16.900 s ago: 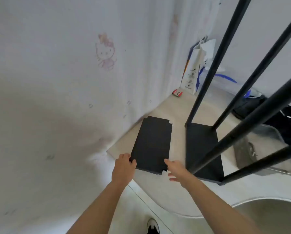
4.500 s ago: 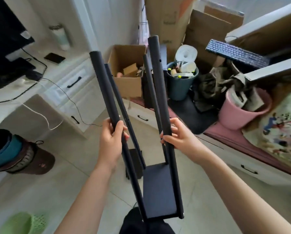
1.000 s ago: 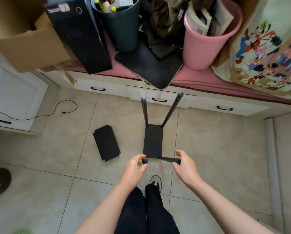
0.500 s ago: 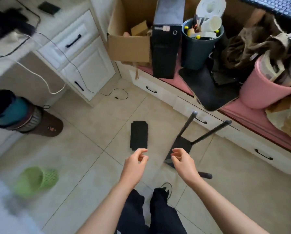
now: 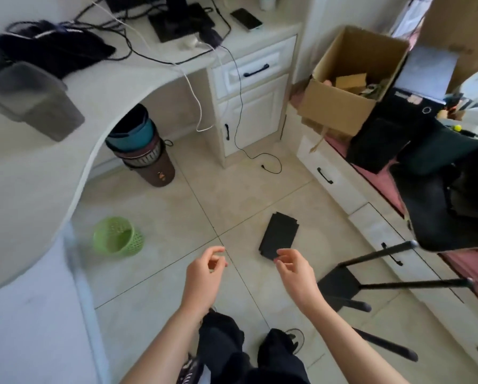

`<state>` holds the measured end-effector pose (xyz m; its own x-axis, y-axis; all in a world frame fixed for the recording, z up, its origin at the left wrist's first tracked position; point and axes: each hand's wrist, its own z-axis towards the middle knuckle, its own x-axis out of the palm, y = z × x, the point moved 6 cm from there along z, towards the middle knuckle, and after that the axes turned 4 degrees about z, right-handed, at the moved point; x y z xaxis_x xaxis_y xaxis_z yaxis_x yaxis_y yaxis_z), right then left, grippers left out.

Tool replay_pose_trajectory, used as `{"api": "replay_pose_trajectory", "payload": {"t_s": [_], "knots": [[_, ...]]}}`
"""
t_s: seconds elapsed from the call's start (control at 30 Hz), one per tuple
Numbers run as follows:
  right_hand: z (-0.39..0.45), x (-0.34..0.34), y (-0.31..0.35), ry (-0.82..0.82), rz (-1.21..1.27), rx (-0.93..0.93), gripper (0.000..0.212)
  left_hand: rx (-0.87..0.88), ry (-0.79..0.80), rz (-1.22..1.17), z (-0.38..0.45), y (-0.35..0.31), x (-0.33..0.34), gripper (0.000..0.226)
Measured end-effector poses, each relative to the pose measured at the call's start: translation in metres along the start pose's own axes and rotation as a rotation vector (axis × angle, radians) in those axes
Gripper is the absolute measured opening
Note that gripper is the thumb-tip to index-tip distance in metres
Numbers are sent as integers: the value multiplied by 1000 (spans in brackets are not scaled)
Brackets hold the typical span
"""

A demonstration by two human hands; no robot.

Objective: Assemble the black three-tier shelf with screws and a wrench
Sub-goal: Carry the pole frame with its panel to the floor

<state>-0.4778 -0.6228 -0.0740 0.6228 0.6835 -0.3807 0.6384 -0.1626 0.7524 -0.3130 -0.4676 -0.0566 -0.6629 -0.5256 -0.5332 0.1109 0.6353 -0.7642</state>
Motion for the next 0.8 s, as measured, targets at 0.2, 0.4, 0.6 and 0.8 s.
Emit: {"api": "replay_pose_trajectory", "payload": {"t_s": [0.2,0.4,0.6,0.8], "knots": [[8,84,63,53,-43,-41,25,-61,-85,-72,24,45,-95,21],[24,177,129,182,-118,-103,26,-117,-236,-139,50,87,-181,26],[43,245,190,303,-196,-166,25,-224,-386,-235,65,118,-244,33],[76,299,251,421,-243,-209,22,-291,-506,-308,97,132,-290,31]]}}
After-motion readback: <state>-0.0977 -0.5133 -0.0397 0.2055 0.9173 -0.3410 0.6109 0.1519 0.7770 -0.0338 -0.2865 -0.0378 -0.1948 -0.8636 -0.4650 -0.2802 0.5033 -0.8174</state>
